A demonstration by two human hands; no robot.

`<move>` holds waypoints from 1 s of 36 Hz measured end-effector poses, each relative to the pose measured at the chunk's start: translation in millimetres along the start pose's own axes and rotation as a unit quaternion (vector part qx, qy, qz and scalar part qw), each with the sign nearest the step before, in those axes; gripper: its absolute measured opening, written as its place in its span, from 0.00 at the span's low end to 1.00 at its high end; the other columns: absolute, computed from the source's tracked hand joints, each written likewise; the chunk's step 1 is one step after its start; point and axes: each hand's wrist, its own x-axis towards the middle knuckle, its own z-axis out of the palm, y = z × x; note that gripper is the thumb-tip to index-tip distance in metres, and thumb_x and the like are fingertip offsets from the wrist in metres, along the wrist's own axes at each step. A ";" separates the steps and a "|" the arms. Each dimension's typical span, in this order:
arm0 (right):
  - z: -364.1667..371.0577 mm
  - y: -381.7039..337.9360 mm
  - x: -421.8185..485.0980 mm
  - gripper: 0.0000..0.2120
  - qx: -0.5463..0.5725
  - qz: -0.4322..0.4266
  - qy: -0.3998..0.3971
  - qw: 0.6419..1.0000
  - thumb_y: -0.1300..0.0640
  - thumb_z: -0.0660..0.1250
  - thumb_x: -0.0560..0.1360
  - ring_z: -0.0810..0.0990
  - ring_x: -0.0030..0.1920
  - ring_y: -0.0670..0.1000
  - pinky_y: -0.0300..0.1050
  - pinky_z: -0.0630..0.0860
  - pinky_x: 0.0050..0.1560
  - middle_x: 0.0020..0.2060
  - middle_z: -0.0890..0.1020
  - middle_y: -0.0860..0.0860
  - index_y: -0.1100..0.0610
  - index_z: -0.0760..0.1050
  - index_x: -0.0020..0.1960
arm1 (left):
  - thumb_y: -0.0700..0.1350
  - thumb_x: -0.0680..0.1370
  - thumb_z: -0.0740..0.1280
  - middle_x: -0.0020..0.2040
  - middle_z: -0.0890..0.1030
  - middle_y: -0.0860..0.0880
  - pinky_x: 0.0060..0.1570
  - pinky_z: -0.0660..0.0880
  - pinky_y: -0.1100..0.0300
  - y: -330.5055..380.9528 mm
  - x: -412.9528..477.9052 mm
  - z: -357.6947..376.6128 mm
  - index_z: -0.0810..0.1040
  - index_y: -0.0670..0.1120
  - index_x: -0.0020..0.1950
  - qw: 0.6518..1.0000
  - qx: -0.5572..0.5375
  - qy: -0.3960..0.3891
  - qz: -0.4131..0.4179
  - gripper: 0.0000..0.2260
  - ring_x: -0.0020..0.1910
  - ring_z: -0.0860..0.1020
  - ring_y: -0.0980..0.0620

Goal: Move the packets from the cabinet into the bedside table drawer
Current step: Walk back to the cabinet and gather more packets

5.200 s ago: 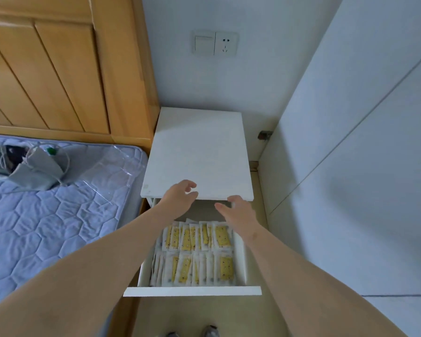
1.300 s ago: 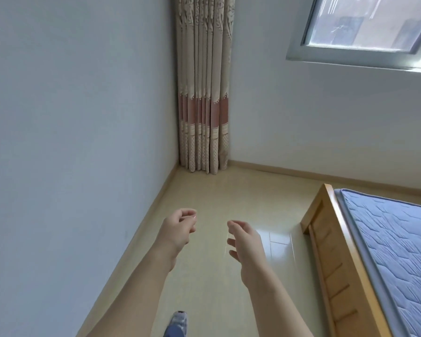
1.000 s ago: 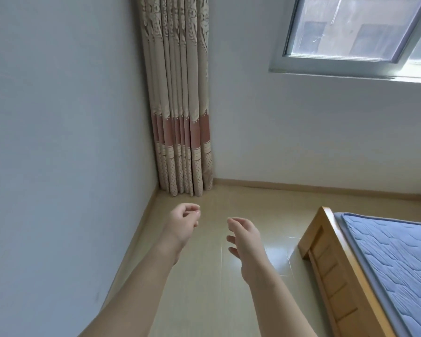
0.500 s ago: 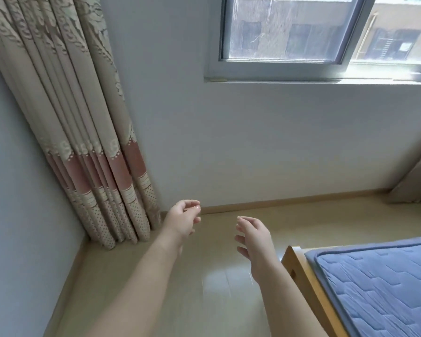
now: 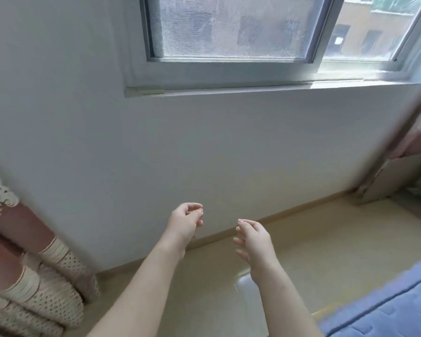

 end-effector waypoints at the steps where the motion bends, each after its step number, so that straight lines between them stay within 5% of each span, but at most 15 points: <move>1: 0.1 -9.1 20.4 0.03 0.001 0.004 0.009 1.000 0.54 0.61 0.79 0.77 0.45 0.50 0.44 0.71 0.43 0.48 0.77 0.50 0.50 0.73 0.47 | 0.41 0.80 0.61 0.50 0.77 0.49 0.39 0.68 0.62 8.3 22.5 8.5 0.74 0.51 0.46 1.000 0.008 -0.013 -0.002 0.06 0.41 0.75 0.55; 12: -72.4 -71.8 190.5 0.05 0.091 0.031 0.164 0.982 0.56 0.60 0.79 0.77 0.48 0.53 0.47 0.71 0.47 0.48 0.77 0.51 0.51 0.73 0.46 | 0.43 0.80 0.61 0.43 0.76 0.54 0.41 0.69 0.64 55.8 197.3 175.5 0.75 0.53 0.48 0.969 0.104 -0.226 -0.013 0.05 0.41 0.74 0.57; 16: -121.8 -91.2 251.7 0.05 0.114 0.040 0.217 0.969 0.55 0.60 0.79 0.77 0.48 0.54 0.46 0.72 0.44 0.48 0.77 0.51 0.51 0.72 0.46 | 0.42 0.80 0.61 0.42 0.76 0.53 0.36 0.68 0.65 69.9 249.3 251.5 0.76 0.48 0.52 0.961 0.115 -0.253 -0.010 0.05 0.39 0.74 0.57; 36: -357.9 -237.1 550.6 0.05 0.185 0.015 0.350 0.918 0.55 0.61 0.79 0.77 0.48 0.53 0.48 0.72 0.50 0.47 0.77 0.50 0.51 0.72 0.45 | 0.43 0.79 0.62 0.47 0.77 0.50 0.44 0.72 0.62 176.0 475.4 620.6 0.75 0.51 0.51 0.907 0.138 -0.397 0.022 0.05 0.41 0.76 0.57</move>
